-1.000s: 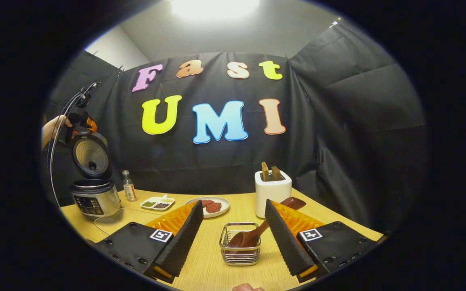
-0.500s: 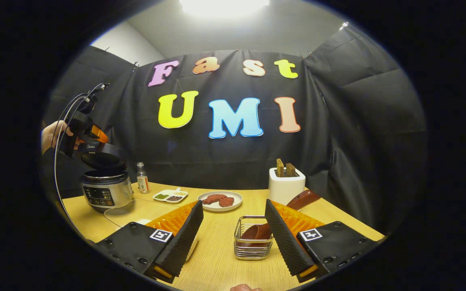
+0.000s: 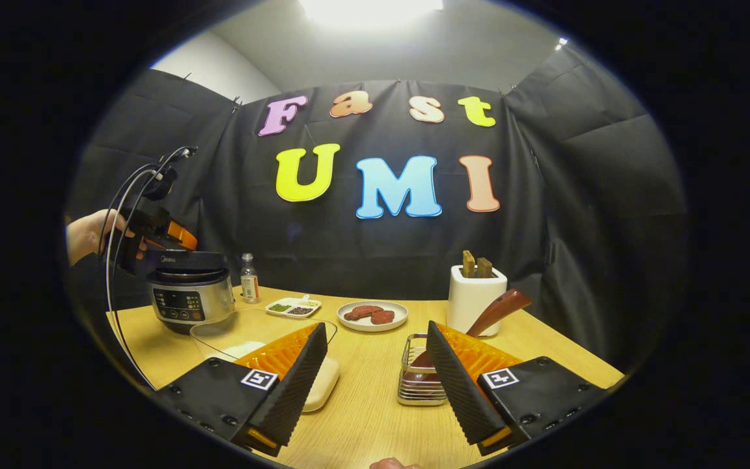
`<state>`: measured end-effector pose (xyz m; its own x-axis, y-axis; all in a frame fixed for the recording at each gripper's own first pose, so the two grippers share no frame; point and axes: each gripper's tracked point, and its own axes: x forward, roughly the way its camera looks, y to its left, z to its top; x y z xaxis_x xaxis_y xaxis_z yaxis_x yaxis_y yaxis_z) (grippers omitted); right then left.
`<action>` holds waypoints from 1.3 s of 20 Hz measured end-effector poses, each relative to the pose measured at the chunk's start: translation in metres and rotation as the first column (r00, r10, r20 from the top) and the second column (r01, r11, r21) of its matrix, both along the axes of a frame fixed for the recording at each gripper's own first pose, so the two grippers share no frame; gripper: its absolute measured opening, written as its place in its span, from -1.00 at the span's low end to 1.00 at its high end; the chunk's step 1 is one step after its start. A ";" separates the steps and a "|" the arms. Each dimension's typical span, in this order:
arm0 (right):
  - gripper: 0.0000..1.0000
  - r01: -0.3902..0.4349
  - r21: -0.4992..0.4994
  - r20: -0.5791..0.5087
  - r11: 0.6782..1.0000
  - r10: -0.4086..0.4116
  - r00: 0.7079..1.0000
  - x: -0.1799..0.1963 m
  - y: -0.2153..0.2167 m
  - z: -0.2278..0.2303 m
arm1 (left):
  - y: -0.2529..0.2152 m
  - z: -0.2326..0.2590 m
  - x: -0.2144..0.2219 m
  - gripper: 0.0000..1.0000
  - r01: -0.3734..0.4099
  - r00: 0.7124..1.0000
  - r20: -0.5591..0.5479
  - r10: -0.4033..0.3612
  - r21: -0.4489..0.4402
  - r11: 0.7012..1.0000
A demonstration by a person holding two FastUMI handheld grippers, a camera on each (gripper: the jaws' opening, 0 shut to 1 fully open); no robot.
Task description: Close the left gripper, press the button to open the rice cooker; take a wooden spoon from the chopstick holder with the right hand, scoop a spoonful of rice and pour it into the rice cooker, then put the wooden spoon back into the chopstick holder.
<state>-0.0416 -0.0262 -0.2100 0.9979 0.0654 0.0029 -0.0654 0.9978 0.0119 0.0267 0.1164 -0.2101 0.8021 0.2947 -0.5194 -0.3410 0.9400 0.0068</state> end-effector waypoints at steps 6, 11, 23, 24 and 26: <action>0.96 -0.018 0.002 0.009 1.000 0.018 1.000 -0.004 0.005 -0.003 | -0.004 -0.005 -0.005 0.85 0.051 0.999 -0.003 -0.051 0.016 0.999; 0.96 -0.015 0.003 -0.003 1.000 0.015 1.000 0.000 -0.001 -0.011 | -0.006 -0.010 -0.006 0.87 0.077 0.997 0.015 -0.078 0.032 0.996; 0.96 0.052 0.027 -0.002 0.998 -0.052 0.999 0.012 -0.026 0.010 | -0.009 0.016 -0.013 0.83 0.080 0.996 0.036 -0.081 0.015 0.997; 0.96 0.057 0.017 0.009 0.998 -0.057 0.998 0.015 -0.028 0.020 | -0.006 0.036 -0.016 0.81 0.066 0.994 0.085 -0.069 0.037 0.997; 0.95 0.070 0.018 0.024 0.997 -0.070 0.997 0.021 -0.030 0.044 | -0.011 0.069 -0.024 0.79 0.071 0.984 0.158 -0.083 0.080 0.994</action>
<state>-0.0202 -0.0564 -0.1664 0.9996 -0.0050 0.0277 0.0042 0.9996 0.0283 0.0025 0.1057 -0.1412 0.8954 0.2611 -0.3606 -0.2696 0.9626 0.0277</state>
